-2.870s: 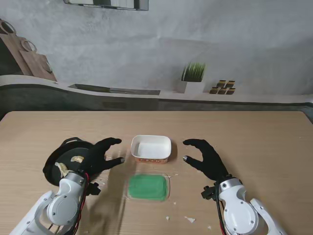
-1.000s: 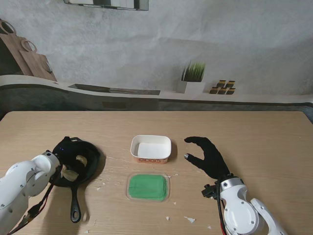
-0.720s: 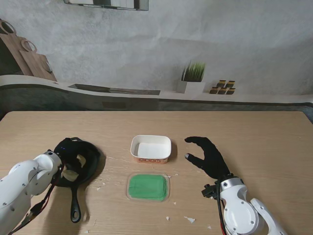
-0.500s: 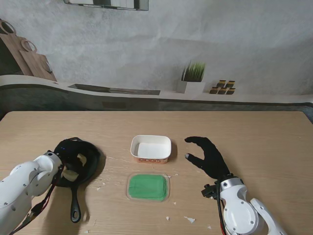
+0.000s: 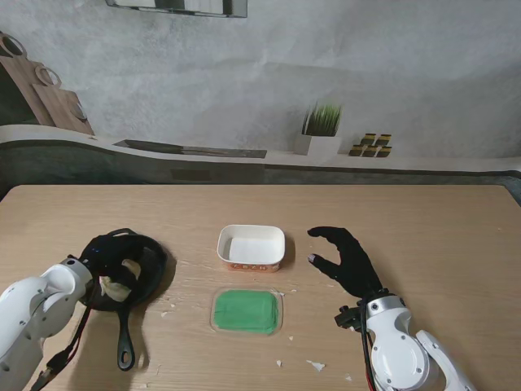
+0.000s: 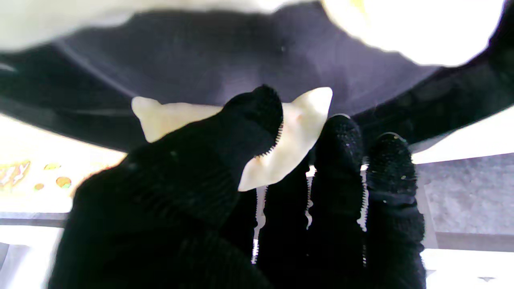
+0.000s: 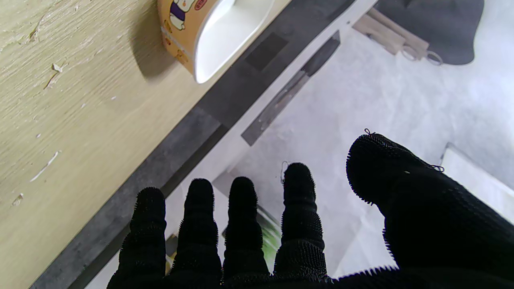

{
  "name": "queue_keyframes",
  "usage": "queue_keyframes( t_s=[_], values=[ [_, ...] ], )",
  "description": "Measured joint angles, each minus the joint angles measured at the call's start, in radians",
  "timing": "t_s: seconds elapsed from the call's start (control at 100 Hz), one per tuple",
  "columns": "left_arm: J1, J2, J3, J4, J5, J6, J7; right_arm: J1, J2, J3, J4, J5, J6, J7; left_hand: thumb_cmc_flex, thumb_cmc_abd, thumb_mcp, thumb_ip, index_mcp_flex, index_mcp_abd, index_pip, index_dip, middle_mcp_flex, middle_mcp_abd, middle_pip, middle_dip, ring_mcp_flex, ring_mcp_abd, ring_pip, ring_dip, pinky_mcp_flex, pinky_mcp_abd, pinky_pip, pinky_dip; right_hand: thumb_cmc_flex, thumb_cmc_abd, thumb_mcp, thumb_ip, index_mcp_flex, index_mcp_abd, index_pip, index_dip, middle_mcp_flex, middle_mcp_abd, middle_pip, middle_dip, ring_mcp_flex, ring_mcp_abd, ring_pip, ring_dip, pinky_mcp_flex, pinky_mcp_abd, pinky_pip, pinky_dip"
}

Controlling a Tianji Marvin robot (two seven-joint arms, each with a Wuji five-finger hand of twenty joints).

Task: Load dumplings into a food container

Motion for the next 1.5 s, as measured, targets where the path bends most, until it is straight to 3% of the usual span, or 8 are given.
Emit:
queue_keyframes(
  t_s=[0.26, 0.44, 0.54, 0.76, 0.87, 1.03, 1.15, 1.5],
  values=[
    [0.065, -0.014, -0.116, -0.15, -0.05, -0.054, -0.052, -0.004, -0.002, 0.005, -0.002, 0.006, -0.006, -0.007, -0.001, -0.037, 0.031, 0.0, 0.035, 0.013, -0.016, 0.011, 0.036, 0.015, -0.027, 0.021, 0.034, 0.01, -0.017, 0.013, 0.031, 0.019, -0.014, 0.0, 0.0, 0.0, 0.0, 0.0, 0.0, 0.0, 0.0, 0.0, 0.0, 0.0, 0.0, 0.0, 0.0, 0.0, 0.0, 0.001, 0.0, 0.0, 0.001, 0.0],
    [0.039, -0.014, -0.103, -0.209, -0.2, -0.045, -0.131, -0.005, -0.003, 0.01, -0.003, 0.011, -0.013, -0.007, -0.001, -0.037, 0.032, 0.0, 0.037, 0.019, -0.021, 0.012, 0.043, 0.02, -0.035, 0.021, 0.045, 0.01, -0.027, 0.015, 0.04, 0.029, -0.015, 0.0, 0.0, 0.0, 0.0, 0.0, 0.0, 0.0, 0.0, 0.0, 0.0, 0.0, 0.0, 0.0, 0.002, 0.0, 0.0, 0.001, 0.004, 0.0, 0.001, 0.0],
    [-0.027, -0.011, -0.025, -0.21, -0.26, -0.01, -0.155, -0.006, -0.004, 0.014, -0.005, 0.013, -0.018, -0.008, -0.001, -0.037, 0.034, 0.0, 0.037, 0.024, -0.023, 0.019, 0.045, 0.025, -0.038, 0.03, 0.047, 0.011, -0.028, 0.024, 0.041, 0.03, -0.016, 0.0, 0.0, 0.0, 0.0, 0.0, 0.0, 0.0, 0.0, 0.0, 0.0, 0.0, 0.0, 0.0, 0.009, 0.0, 0.001, 0.001, 0.006, 0.0, 0.001, 0.0],
    [-0.219, -0.018, 0.225, -0.168, -0.387, 0.075, -0.15, -0.008, -0.005, 0.023, -0.005, 0.018, -0.028, -0.014, -0.001, -0.037, 0.034, 0.0, 0.037, 0.024, -0.024, 0.024, 0.045, 0.025, -0.04, 0.032, 0.05, 0.011, -0.038, 0.025, 0.041, 0.03, -0.026, 0.0, 0.0, 0.0, 0.0, 0.0, 0.0, 0.0, 0.0, 0.0, 0.0, 0.0, 0.0, 0.0, 0.009, 0.0, 0.001, 0.001, 0.006, 0.0, 0.001, 0.0],
    [-0.317, -0.037, 0.364, -0.108, -0.431, 0.128, -0.134, -0.009, -0.006, 0.029, -0.005, 0.02, -0.035, -0.014, -0.001, -0.037, 0.034, 0.0, 0.037, 0.024, -0.024, 0.024, 0.045, 0.025, -0.04, 0.032, 0.05, 0.011, -0.039, 0.025, 0.041, 0.03, -0.026, 0.0, 0.0, 0.0, 0.0, 0.0, 0.0, 0.0, 0.001, 0.0, 0.0, 0.0, 0.0, 0.0, 0.009, 0.0, 0.001, 0.001, 0.007, 0.001, 0.001, 0.0],
    [-0.435, -0.075, 0.554, 0.01, -0.484, 0.141, -0.079, -0.009, -0.006, 0.034, -0.003, 0.024, -0.041, -0.016, -0.001, -0.037, 0.034, 0.0, 0.037, 0.024, -0.024, 0.025, 0.045, 0.025, -0.04, 0.033, 0.05, 0.011, -0.04, 0.026, 0.041, 0.03, -0.027, 0.0, 0.0, 0.0, 0.0, 0.0, 0.0, 0.0, 0.001, 0.0, 0.001, 0.0, 0.0, 0.0, 0.009, 0.0, 0.001, 0.001, 0.007, 0.001, 0.002, 0.0],
    [-0.462, -0.103, 0.62, 0.057, -0.506, 0.141, -0.067, -0.01, -0.006, 0.036, -0.002, 0.028, -0.041, -0.017, -0.001, -0.037, 0.034, 0.0, 0.037, 0.024, -0.024, 0.025, 0.045, 0.025, -0.04, 0.033, 0.05, 0.011, -0.045, 0.026, 0.041, 0.03, -0.029, 0.0, 0.0, 0.0, 0.0, 0.0, 0.0, 0.0, 0.001, 0.0, 0.001, 0.0, 0.0, 0.001, 0.01, 0.0, 0.001, 0.001, 0.007, 0.001, 0.002, 0.0],
    [-0.472, -0.122, 0.698, 0.112, -0.49, 0.121, -0.054, -0.012, -0.007, 0.041, -0.005, 0.028, -0.044, -0.022, -0.001, -0.034, 0.031, 0.0, 0.037, 0.024, -0.024, -0.008, 0.047, 0.025, -0.046, 0.018, 0.045, 0.01, -0.055, 0.026, 0.023, 0.022, -0.04, 0.0, 0.0, 0.0, 0.0, 0.0, 0.0, 0.0, 0.001, 0.0, 0.001, 0.0, 0.0, 0.001, 0.01, 0.0, 0.001, 0.001, 0.007, 0.001, 0.002, 0.0]
  ],
)
